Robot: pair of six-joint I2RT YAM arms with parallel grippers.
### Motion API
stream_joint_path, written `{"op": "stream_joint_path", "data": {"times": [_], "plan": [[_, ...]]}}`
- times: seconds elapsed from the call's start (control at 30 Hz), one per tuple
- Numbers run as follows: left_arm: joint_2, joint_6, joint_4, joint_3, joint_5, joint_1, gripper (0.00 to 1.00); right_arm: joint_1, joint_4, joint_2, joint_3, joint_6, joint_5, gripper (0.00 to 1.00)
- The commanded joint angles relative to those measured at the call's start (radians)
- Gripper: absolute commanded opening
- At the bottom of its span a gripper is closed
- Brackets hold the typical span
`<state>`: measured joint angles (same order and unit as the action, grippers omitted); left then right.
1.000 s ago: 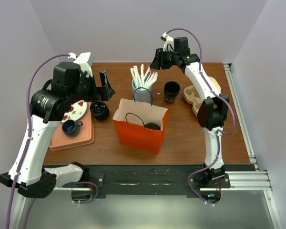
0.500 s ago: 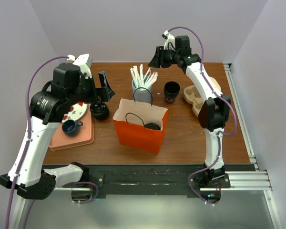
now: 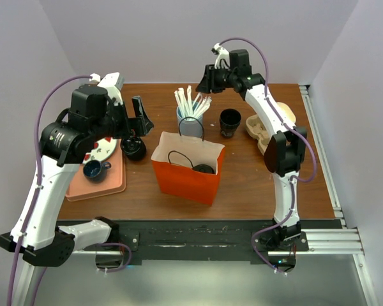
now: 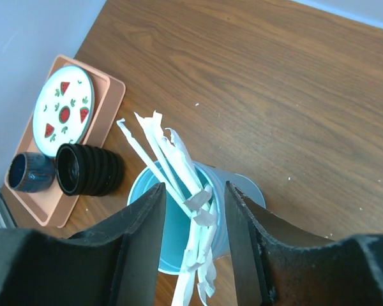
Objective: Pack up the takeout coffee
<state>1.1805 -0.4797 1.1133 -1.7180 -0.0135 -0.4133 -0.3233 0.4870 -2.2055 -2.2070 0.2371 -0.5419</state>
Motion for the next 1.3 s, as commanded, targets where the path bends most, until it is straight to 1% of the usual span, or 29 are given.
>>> {"op": "stream_joint_path", "data": {"times": [0.0, 0.03, 0.07, 0.17, 0.23, 0.37, 0.6, 0.73, 0.77, 0.83, 0.97, 1.1, 1.17, 1.2, 1.27], "plan": [[-0.009, -0.005, -0.009, -0.002, 0.004, 0.005, 1.00, -0.020, 0.015, 0.052, 0.010, -0.030, 0.042, 0.36], [-0.007, -0.005, -0.006, -0.002, 0.003, 0.005, 1.00, -0.019, 0.021, 0.050, 0.006, -0.032, 0.060, 0.33], [-0.008, -0.004, -0.006, -0.002, 0.003, 0.005, 1.00, -0.019, 0.024, 0.052, 0.001, -0.033, 0.068, 0.22], [-0.005, 0.006, -0.004, -0.002, 0.004, 0.005, 1.00, -0.020, 0.024, 0.067, -0.010, -0.044, 0.098, 0.04], [-0.005, 0.010, -0.003, 0.000, 0.006, 0.005, 1.00, -0.019, 0.009, 0.087, -0.008, -0.042, 0.099, 0.00], [-0.004, 0.019, -0.010, 0.005, 0.007, 0.005, 1.00, -0.019, -0.008, 0.116, -0.019, -0.030, 0.089, 0.00], [-0.005, 0.044, -0.029, 0.020, 0.006, 0.005, 1.00, -0.019, 0.056, 0.174, -0.083, -0.039, 0.123, 0.00], [-0.004, 0.062, -0.030, 0.012, 0.010, 0.005, 1.00, -0.020, 0.186, 0.207, -0.210, -0.045, 0.209, 0.00], [-0.004, 0.069, -0.032, 0.011, 0.009, 0.005, 1.00, -0.019, 0.194, 0.223, -0.218, -0.038, 0.224, 0.00], [-0.002, 0.087, -0.036, 0.011, 0.006, 0.005, 1.00, -0.019, 0.194, 0.288, -0.203, -0.022, 0.273, 0.00], [-0.002, 0.108, -0.041, 0.005, 0.007, 0.005, 1.00, -0.019, 0.170, 0.409, -0.151, -0.015, 0.319, 0.00], [-0.021, 0.127, -0.084, 0.015, 0.003, 0.005, 1.00, -0.020, 0.130, 0.533, -0.105, -0.019, 0.289, 0.00], [-0.028, 0.135, -0.098, 0.027, -0.012, 0.005, 1.00, -0.023, 0.125, 0.596, -0.086, -0.034, 0.240, 0.00], [-0.036, 0.138, -0.104, 0.029, -0.014, 0.005, 1.00, -0.029, 0.125, 0.621, -0.076, -0.048, 0.179, 0.00], [-0.039, 0.139, -0.104, 0.032, -0.005, 0.005, 1.00, -0.057, 0.124, 0.708, -0.010, -0.093, 0.133, 0.00]]}}
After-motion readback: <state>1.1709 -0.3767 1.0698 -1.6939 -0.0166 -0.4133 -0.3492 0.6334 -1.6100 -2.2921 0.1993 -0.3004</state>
